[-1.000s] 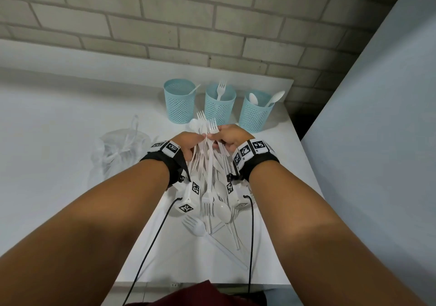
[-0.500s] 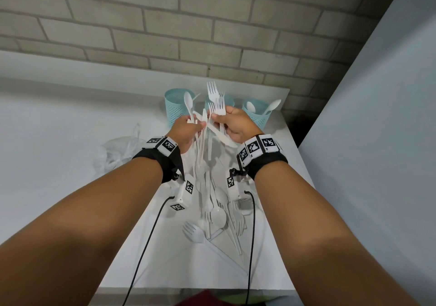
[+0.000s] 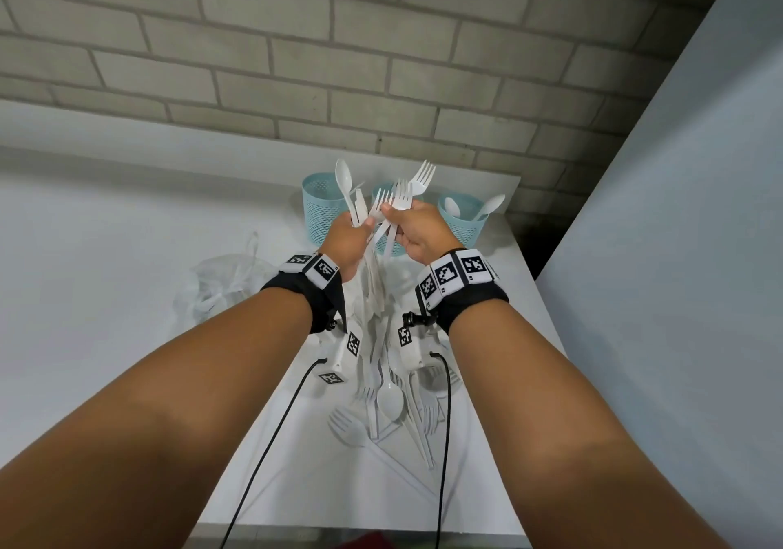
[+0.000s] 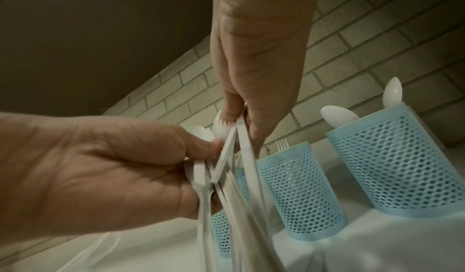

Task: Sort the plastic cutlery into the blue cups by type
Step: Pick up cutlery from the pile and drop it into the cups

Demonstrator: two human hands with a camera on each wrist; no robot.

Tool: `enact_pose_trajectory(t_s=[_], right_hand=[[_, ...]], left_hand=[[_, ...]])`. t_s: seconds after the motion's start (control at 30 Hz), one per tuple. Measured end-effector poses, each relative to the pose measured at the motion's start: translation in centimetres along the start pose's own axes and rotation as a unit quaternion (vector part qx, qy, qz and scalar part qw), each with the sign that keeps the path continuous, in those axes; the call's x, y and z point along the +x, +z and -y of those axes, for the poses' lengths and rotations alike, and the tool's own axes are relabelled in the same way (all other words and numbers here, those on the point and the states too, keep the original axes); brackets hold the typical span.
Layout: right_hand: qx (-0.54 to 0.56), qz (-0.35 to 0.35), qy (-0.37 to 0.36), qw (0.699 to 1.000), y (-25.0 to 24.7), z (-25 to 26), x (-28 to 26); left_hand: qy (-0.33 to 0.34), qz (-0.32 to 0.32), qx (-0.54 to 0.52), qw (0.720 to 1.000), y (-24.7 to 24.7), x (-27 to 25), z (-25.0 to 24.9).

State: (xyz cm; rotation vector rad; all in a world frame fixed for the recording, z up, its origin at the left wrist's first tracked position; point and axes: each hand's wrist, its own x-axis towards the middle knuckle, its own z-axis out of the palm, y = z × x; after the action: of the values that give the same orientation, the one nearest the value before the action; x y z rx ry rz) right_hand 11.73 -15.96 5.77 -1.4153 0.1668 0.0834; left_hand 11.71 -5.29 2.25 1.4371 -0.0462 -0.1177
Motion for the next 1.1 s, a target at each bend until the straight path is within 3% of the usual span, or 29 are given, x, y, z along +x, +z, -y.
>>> enact_pose_trajectory(t_s=[0.33, 0.53, 0.67, 0.83, 1.0, 1.1], right_hand=[[-0.061, -0.049, -0.017, 0.997, 0.6, 0.2, 0.8], [-0.099, -0.051, -0.037, 0.993, 0.9, 0.1, 1.2], [-0.108, -0.05, -0.04, 0.992, 1.5, 0.6, 1.4], [-0.026, -0.034, -0.015, 0.999, 1.2, 0.8, 1.9], [0.089, -0.022, 0.026, 0.995, 0.5, 0.6, 1.7], [0.109, -0.01, 0.066, 0.992, 0.1, 0.2, 1.3]], left_hand=[[0.048, 0.018, 0.067, 0.996, 0.2, 0.7, 0.5], [0.024, 0.011, 0.139, 0.99, 0.8, 0.1, -0.7], [0.021, 0.023, 0.123, 0.992, 0.7, 0.8, 0.3], [0.054, 0.012, 0.11, 0.992, 0.6, 0.6, 0.2], [0.136, 0.024, 0.146, 0.98, 0.8, 0.5, 0.9], [0.133, 0.022, 0.124, 0.983, 1.0, 0.8, 1.8]])
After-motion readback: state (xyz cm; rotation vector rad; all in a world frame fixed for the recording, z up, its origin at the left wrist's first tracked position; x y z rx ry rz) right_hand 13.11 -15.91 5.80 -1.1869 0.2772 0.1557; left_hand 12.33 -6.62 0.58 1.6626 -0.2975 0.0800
